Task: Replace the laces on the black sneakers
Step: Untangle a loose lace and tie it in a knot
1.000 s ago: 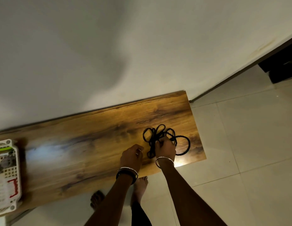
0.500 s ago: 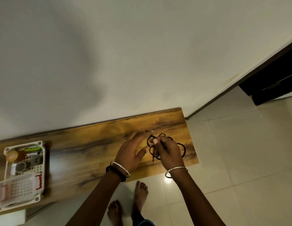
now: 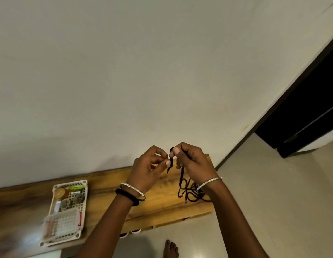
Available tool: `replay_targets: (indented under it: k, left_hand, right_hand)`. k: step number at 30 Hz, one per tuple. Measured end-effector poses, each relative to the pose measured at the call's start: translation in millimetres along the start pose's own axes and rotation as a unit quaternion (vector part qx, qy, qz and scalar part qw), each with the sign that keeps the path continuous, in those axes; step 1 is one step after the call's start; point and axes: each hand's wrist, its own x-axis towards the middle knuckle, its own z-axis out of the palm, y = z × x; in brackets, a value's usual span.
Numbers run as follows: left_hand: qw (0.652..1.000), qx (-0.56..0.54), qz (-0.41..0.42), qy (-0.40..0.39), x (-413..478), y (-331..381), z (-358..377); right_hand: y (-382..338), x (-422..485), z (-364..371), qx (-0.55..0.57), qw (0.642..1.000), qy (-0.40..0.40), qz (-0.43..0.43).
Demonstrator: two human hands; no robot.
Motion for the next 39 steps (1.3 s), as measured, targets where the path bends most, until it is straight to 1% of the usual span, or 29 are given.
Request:
replay_targets:
  k: [2,4,7,9,11,12,13,14,15,17,18,19,22,25,28,31,33,36,38,39]
  left_hand:
    - [1.000,-0.031,-0.002,0.000,-14,19,-16]
    - [0.999,-0.044,0.000,0.014,-22,32,-29]
    - [0.996,-0.055,-0.009,0.071,-35,49,-56]
    - [0.988,-0.103,-0.024,0.110,-39,60,-71]
    - [0.970,-0.179,-0.049,0.157,-45,73,-89]
    - [0.958,-0.220,-0.061,0.176,-49,81,-99]
    - [0.947,-0.252,-0.069,0.187,-50,88,-106]
    - [0.941,-0.267,-0.071,0.196,-52,93,-112]
    - [0.940,-0.267,-0.064,0.204,-54,99,-119]
    - [0.944,-0.250,-0.050,0.210,-59,110,-128]
    - [0.947,-0.240,-0.046,0.209,-61,116,-130]
    - [0.950,-0.232,-0.043,0.203,-62,120,-131]
    - [0.957,-0.218,-0.037,0.187,-64,132,-134]
    - [0.964,-0.193,-0.010,0.182,-64,138,-140]
    - [0.975,-0.136,0.013,0.178,-63,140,-144]
    - [0.975,-0.028,0.038,0.217,-62,136,-141]
    - [0.974,0.035,0.047,0.218,-63,137,-135]
    - [0.980,0.076,0.060,0.174,-65,135,-127]
    - [0.985,0.072,0.062,0.141,-65,135,-122]
    - [0.990,0.049,0.059,0.121,-65,136,-121]
  right_hand:
    - [-25,-1,11,-0.013,0.999,-0.035,-0.031]
    - [-45,2,20,-0.027,0.997,-0.053,-0.054]
    - [-78,5,35,-0.086,0.989,-0.053,-0.105]
    - [-92,10,44,-0.137,0.982,-0.016,-0.132]
    - [-101,12,56,-0.195,0.964,0.072,-0.163]
    - [-108,9,64,-0.204,0.957,0.116,-0.173]
    - [-116,3,69,-0.189,0.956,0.144,-0.171]
    - [-123,-5,74,-0.153,0.965,0.147,-0.156]
    - [-133,-14,79,-0.106,0.978,0.123,-0.133]
    - [-147,-32,87,-0.030,0.997,0.031,-0.067]
    - [-149,-38,91,-0.015,0.999,-0.010,-0.051]
    - [-150,-42,95,-0.013,0.998,-0.034,-0.048]
    - [-157,-46,100,-0.015,0.998,-0.023,-0.057]
    - [-170,-46,95,0.083,0.996,-0.029,-0.034]
    - [-184,-48,87,0.206,0.978,-0.043,-0.004]
    - [-193,-52,82,0.343,0.937,-0.054,0.030]
    - [-196,-52,80,0.402,0.913,-0.042,0.050]
    - [-200,-48,75,0.464,0.884,-0.023,0.042]
    - [-204,-45,71,0.476,0.879,-0.009,0.016]
    - [-206,-44,70,0.474,0.880,0.002,-0.001]
